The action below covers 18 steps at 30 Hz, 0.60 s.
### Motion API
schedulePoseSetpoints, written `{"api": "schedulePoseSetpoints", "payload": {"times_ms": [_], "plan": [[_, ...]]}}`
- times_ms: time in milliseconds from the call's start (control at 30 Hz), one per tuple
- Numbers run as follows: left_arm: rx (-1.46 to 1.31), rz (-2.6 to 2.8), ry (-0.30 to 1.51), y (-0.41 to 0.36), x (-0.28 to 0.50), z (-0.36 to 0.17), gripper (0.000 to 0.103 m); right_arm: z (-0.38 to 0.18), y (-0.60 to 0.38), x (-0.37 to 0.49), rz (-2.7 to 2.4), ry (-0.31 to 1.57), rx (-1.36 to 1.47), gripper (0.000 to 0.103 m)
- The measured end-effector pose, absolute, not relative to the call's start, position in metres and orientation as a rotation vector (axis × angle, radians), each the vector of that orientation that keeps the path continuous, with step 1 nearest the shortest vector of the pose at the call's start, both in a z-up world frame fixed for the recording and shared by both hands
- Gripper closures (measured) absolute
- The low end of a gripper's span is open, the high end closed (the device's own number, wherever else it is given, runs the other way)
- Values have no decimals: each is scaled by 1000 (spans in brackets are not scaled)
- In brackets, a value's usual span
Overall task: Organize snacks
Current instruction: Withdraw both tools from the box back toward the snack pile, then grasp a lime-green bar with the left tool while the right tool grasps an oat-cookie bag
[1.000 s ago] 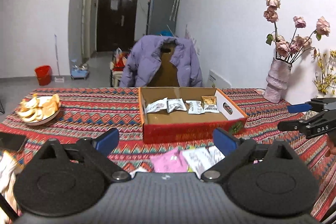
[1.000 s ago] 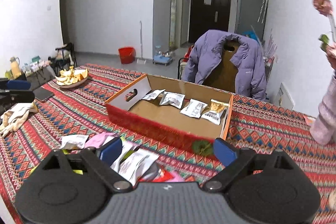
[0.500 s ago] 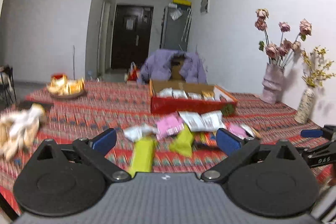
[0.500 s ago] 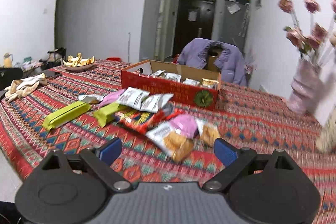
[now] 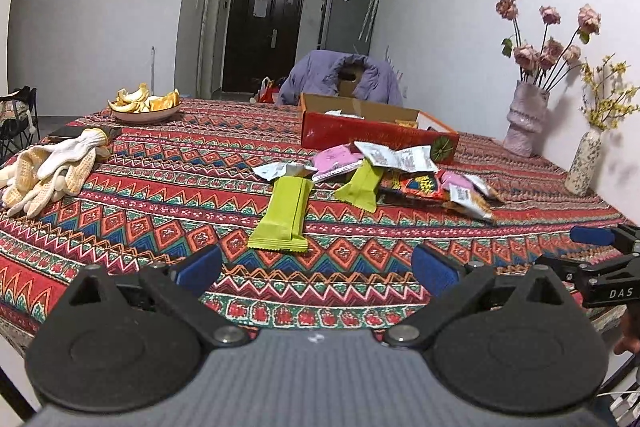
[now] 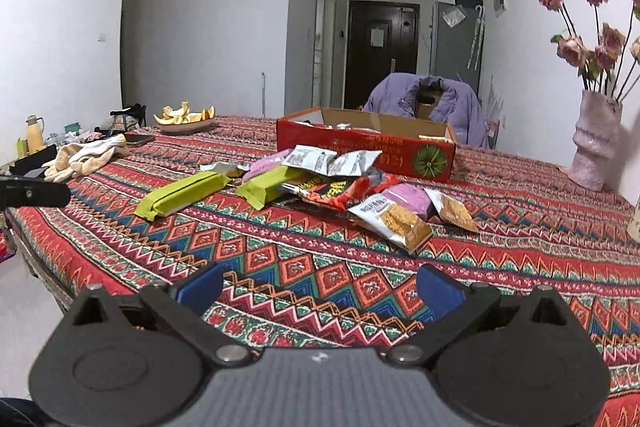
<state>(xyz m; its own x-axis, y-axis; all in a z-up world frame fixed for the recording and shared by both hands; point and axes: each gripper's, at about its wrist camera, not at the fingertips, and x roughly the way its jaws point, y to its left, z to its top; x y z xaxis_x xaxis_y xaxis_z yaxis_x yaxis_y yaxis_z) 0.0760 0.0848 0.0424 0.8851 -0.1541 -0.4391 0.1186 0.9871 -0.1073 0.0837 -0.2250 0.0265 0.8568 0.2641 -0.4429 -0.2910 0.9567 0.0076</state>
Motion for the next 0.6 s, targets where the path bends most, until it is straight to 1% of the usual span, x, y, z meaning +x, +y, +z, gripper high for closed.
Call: {"api": "schedulePoseSetpoints", "payload": {"times_ms": [200,233,267,367,400,467,500,567,600], "plan": [[-65,-149,519,81,107,39,0,21,-236,101,247,482,-22,0],[-58,-154,533,80,115,39,0,20,-238,106,240,490,-9,2],[-51,-153,541,79,122,38,0,19,-242,112,233,497,8,5],[-30,-154,562,77,151,36,1,17,-249,131,220,518,50,9],[-28,-151,574,77,161,35,4,16,-251,139,216,531,58,11],[-28,-142,600,77,184,31,9,14,-254,157,212,560,51,19],[-29,-135,614,78,195,29,11,12,-255,166,211,572,43,21],[-33,-121,645,81,217,23,11,8,-256,185,205,589,24,27],[-35,-107,673,82,230,19,11,7,-257,195,197,596,12,28]]}}
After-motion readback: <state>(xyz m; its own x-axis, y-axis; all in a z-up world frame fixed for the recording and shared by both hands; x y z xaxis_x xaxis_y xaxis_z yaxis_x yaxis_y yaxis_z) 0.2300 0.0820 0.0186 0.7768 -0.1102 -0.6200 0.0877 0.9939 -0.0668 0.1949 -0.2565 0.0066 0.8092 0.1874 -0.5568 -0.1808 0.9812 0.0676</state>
